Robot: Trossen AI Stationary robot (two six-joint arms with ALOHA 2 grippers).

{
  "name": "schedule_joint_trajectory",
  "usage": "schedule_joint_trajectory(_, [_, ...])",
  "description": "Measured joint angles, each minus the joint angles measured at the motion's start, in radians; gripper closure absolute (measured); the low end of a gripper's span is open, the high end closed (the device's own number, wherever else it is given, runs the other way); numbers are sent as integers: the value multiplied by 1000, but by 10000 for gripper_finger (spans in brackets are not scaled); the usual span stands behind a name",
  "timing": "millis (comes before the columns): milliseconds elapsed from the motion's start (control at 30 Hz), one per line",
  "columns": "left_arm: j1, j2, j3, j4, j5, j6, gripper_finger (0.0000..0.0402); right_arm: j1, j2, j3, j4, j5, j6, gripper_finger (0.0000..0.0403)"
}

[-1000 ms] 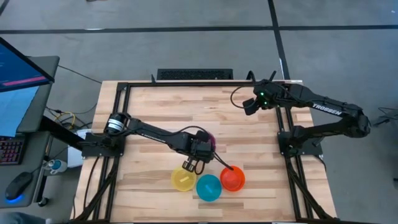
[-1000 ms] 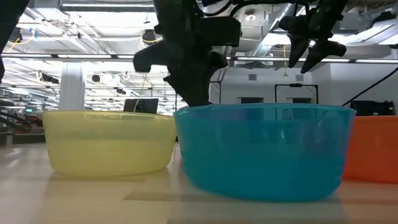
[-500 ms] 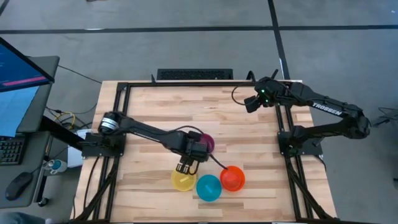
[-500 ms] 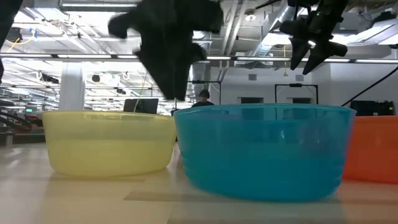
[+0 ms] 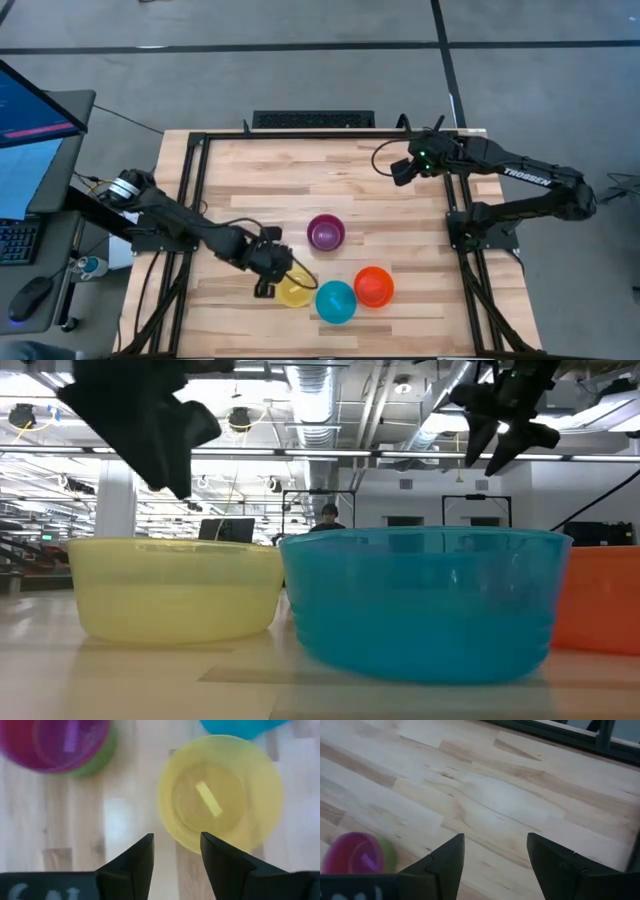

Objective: Nest bowls inside each other
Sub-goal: Stack the yellow bowl on top of the purple bowl

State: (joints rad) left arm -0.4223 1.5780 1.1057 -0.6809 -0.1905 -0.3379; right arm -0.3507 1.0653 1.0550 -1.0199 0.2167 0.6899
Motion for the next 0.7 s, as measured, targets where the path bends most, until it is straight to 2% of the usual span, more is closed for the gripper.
schedule_joint_trajectory(133, [11, 18, 2, 19, -2, -17, 228, 26, 0, 0, 29, 1, 39, 163])
schedule_joint_trajectory(333, [13, 77, 1, 27, 51, -28, 208, 58, 0, 0, 33, 22, 80, 163])
schedule_joint_trajectory(633, [15, 117, -6, 115, 74, -39, 205, 67, 0, 0, 31, 48, 98, 163])
schedule_joint_trajectory(700, [24, 143, -25, 181, 96, -42, 205, 67, 0, 0, 31, 48, 98, 163])
